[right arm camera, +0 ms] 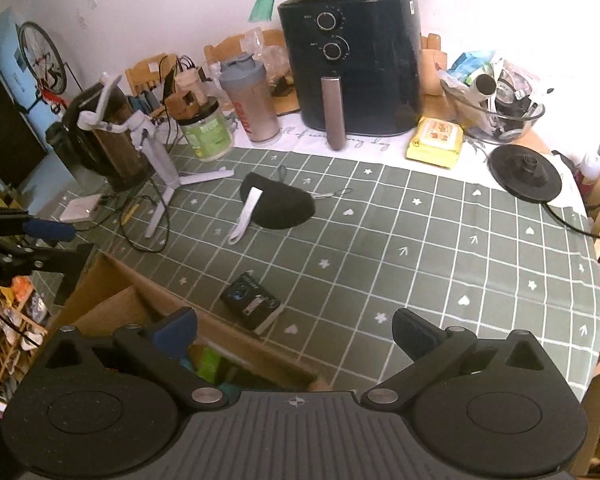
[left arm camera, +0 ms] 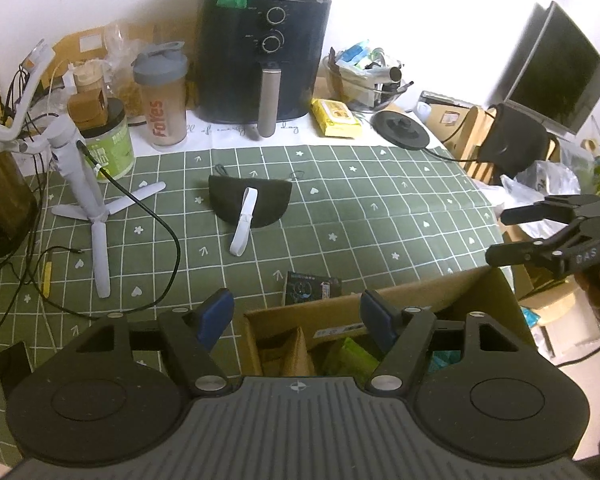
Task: Organize soft objects
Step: 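Grasp the black card box with the right gripper and lift it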
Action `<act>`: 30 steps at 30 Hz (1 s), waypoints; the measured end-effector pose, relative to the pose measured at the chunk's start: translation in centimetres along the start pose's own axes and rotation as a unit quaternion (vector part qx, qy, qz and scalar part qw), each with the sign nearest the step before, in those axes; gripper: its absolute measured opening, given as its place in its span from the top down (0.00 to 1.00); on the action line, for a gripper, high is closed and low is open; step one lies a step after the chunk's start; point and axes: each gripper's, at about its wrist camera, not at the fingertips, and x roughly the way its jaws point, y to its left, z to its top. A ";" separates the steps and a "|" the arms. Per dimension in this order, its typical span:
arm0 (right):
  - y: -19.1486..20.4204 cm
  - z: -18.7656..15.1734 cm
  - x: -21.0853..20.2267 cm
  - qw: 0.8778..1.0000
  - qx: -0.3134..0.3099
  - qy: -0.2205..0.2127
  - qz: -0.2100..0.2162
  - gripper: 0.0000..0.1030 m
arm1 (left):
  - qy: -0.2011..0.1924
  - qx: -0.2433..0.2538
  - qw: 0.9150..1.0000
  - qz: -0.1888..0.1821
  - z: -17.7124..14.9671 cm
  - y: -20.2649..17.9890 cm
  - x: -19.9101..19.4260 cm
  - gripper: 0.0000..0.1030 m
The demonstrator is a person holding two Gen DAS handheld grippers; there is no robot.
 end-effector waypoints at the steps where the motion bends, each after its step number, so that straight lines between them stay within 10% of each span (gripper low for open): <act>1: -0.2 0.4 0.4 1.000 -0.002 0.004 0.002 0.00 | 0.000 -0.001 1.000 -0.002 0.1 0.1 0.1 0.33; 16: -1.3 6.1 8.2 0.993 -0.086 0.058 0.057 0.07 | -0.004 -0.017 1.000 -0.016 0.4 2.2 0.5 0.33; 30: 1.5 7.9 16.3 0.963 -0.185 0.148 0.132 0.23 | 0.006 -0.056 0.998 -0.001 -1.1 4.5 0.2 0.33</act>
